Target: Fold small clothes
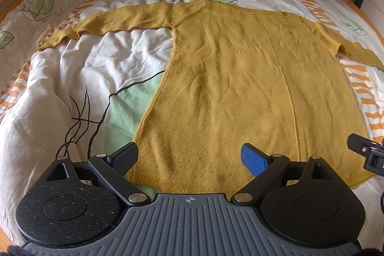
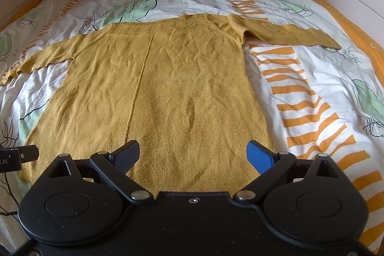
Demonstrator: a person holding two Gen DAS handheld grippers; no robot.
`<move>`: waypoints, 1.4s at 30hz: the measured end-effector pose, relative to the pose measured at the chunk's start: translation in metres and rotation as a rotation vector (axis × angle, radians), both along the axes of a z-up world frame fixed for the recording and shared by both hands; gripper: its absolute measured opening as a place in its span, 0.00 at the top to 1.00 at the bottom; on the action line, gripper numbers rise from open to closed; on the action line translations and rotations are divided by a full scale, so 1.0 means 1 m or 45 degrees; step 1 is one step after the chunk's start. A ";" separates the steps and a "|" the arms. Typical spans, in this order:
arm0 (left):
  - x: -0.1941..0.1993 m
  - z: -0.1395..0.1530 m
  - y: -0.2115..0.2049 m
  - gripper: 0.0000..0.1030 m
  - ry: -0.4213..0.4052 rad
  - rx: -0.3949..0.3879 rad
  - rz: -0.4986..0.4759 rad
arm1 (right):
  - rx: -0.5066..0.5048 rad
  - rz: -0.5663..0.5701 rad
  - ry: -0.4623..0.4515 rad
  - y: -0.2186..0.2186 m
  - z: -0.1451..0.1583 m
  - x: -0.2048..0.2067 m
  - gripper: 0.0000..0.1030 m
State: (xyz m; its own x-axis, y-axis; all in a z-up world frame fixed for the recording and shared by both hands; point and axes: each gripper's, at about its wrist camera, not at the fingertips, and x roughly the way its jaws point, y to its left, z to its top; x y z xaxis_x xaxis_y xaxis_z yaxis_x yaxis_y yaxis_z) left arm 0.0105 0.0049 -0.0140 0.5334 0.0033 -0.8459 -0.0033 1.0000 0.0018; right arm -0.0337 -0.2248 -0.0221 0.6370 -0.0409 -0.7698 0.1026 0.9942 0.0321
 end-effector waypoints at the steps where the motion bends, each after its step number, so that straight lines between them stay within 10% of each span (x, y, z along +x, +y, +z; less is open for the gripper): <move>1: 0.000 0.000 0.000 0.10 0.000 0.000 0.000 | 0.000 0.001 0.002 0.000 0.000 0.000 0.07; 42: 0.021 -0.016 0.002 0.10 0.096 -0.008 0.015 | 0.061 0.032 0.123 0.004 -0.021 0.020 0.06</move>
